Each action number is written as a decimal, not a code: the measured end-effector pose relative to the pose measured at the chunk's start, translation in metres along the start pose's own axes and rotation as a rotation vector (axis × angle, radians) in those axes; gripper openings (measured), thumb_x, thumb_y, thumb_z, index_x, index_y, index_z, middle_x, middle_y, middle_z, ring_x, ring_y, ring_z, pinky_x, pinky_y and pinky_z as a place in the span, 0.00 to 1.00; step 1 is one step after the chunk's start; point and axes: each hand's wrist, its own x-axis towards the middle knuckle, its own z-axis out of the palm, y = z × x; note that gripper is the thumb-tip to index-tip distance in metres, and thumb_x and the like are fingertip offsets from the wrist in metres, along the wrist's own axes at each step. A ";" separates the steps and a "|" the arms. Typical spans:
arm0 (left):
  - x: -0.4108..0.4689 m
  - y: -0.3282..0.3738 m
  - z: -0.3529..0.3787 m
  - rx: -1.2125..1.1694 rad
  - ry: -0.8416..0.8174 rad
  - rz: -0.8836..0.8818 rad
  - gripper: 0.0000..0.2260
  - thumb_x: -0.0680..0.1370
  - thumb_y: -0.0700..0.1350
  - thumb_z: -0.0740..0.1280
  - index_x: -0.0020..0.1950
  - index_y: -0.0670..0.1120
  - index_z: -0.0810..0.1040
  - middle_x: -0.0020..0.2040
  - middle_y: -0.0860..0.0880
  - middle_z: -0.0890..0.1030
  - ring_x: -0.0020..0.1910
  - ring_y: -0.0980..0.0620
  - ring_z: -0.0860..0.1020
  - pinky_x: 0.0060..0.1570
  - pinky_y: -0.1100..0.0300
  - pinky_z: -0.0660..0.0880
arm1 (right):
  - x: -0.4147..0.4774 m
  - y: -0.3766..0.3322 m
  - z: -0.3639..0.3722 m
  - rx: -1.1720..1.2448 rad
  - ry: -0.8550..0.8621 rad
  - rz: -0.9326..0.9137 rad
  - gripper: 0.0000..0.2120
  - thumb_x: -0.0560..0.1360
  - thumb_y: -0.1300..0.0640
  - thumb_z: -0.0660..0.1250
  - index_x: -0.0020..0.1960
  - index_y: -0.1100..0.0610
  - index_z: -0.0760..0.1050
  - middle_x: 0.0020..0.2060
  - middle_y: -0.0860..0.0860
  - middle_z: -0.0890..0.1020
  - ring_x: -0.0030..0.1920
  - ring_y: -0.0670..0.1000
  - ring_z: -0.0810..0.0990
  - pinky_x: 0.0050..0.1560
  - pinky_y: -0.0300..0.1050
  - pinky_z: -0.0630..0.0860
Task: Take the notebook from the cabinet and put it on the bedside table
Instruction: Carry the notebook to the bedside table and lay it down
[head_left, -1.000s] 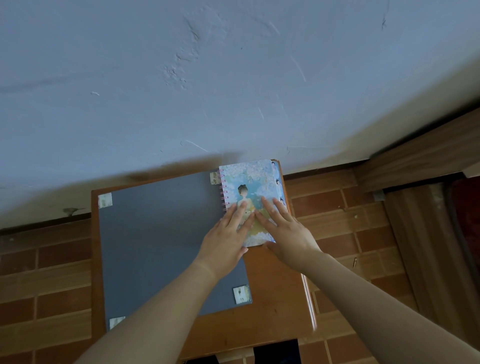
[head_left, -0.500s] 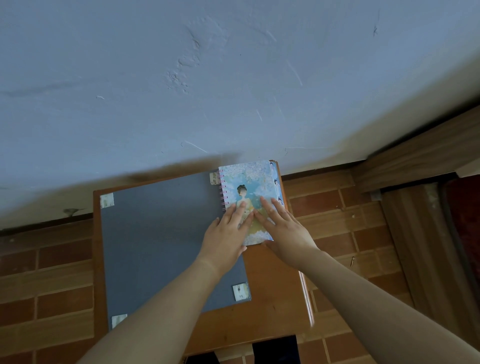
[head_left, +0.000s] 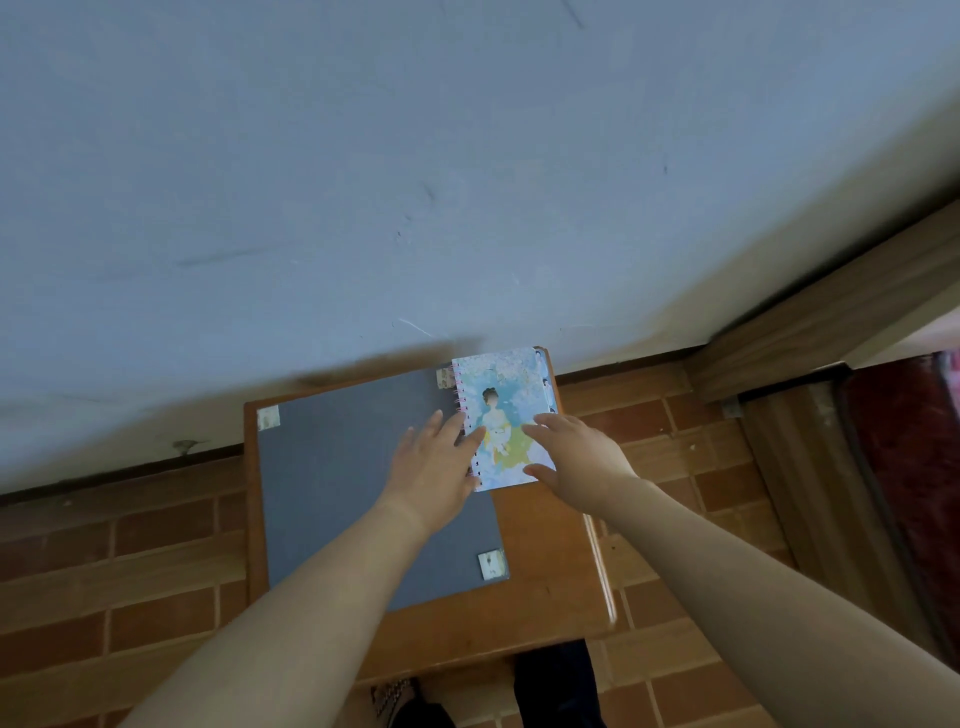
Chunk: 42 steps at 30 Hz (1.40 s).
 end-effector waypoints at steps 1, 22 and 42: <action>-0.008 0.000 -0.011 -0.008 0.012 -0.004 0.26 0.79 0.51 0.59 0.75 0.51 0.54 0.76 0.48 0.53 0.75 0.44 0.50 0.70 0.45 0.54 | -0.007 -0.006 -0.009 0.016 0.015 0.008 0.24 0.77 0.47 0.60 0.71 0.51 0.60 0.71 0.50 0.65 0.70 0.51 0.63 0.64 0.50 0.67; -0.251 0.027 -0.203 -0.030 0.388 0.212 0.24 0.78 0.56 0.57 0.73 0.52 0.60 0.76 0.49 0.56 0.74 0.47 0.54 0.69 0.49 0.60 | -0.244 -0.164 -0.170 0.081 0.533 -0.003 0.26 0.75 0.46 0.62 0.71 0.51 0.61 0.69 0.48 0.67 0.69 0.51 0.63 0.65 0.51 0.64; -0.310 0.076 -0.314 -0.002 0.671 0.215 0.29 0.75 0.63 0.49 0.74 0.55 0.53 0.77 0.51 0.54 0.75 0.49 0.51 0.71 0.44 0.56 | -0.330 -0.171 -0.284 0.003 0.787 -0.050 0.30 0.75 0.40 0.59 0.73 0.49 0.56 0.71 0.47 0.64 0.71 0.48 0.58 0.70 0.49 0.59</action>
